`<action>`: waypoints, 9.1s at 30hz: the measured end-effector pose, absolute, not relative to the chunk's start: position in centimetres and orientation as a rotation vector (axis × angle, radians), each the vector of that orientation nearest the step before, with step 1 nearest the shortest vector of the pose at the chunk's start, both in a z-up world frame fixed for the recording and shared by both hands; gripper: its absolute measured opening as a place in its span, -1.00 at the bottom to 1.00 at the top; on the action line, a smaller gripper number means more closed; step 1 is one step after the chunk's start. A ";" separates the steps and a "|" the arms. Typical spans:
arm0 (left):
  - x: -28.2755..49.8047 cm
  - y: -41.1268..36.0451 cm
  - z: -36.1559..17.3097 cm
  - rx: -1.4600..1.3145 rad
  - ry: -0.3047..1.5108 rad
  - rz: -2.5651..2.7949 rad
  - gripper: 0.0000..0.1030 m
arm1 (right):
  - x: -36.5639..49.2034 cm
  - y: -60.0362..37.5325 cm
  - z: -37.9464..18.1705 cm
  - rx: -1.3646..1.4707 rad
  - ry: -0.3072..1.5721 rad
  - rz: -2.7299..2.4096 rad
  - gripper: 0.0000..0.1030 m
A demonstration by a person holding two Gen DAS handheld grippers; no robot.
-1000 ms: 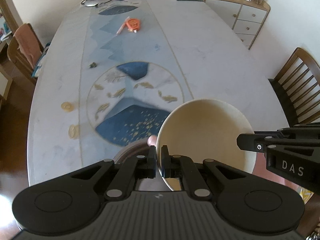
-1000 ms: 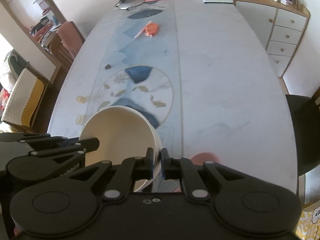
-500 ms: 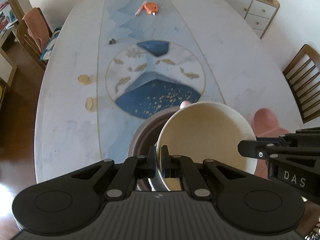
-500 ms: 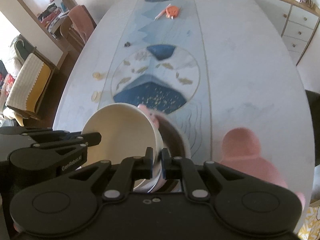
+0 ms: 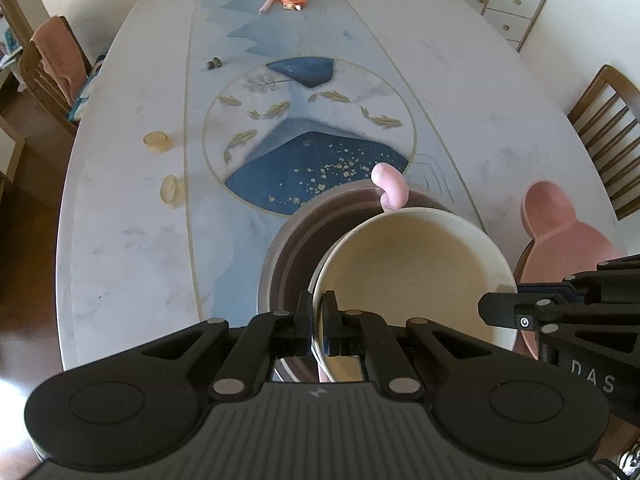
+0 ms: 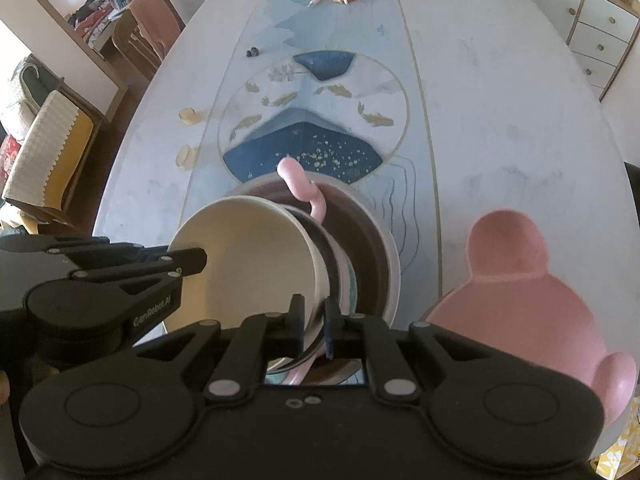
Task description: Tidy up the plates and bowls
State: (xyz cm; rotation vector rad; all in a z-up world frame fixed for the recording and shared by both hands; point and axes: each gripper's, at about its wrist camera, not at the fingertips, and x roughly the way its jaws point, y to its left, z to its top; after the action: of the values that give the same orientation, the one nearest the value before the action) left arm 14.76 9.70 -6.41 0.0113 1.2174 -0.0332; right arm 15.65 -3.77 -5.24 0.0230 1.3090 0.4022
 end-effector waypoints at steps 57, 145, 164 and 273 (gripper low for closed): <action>13.3 12.8 -5.3 -0.043 1.103 0.000 0.19 | 16.1 -8.3 -4.1 0.069 1.226 0.512 0.01; 14.7 11.7 -4.8 -0.249 1.206 -0.109 -0.81 | 17.6 -12.7 -4.3 0.139 1.357 0.346 -0.80; 16.8 -2.7 -7.0 -0.053 1.268 -0.350 -0.79 | 13.1 -26.1 -5.7 0.315 1.368 0.072 -0.79; -9.7 -11.8 3.7 -0.048 0.670 -0.016 0.99 | -7.3 -31.5 4.0 0.108 0.587 0.471 1.00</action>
State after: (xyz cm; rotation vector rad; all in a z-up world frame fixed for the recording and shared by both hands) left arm -9.66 -11.75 3.71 -0.0484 0.6702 -0.0162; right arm -7.32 -31.46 4.00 0.1076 0.5866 0.4715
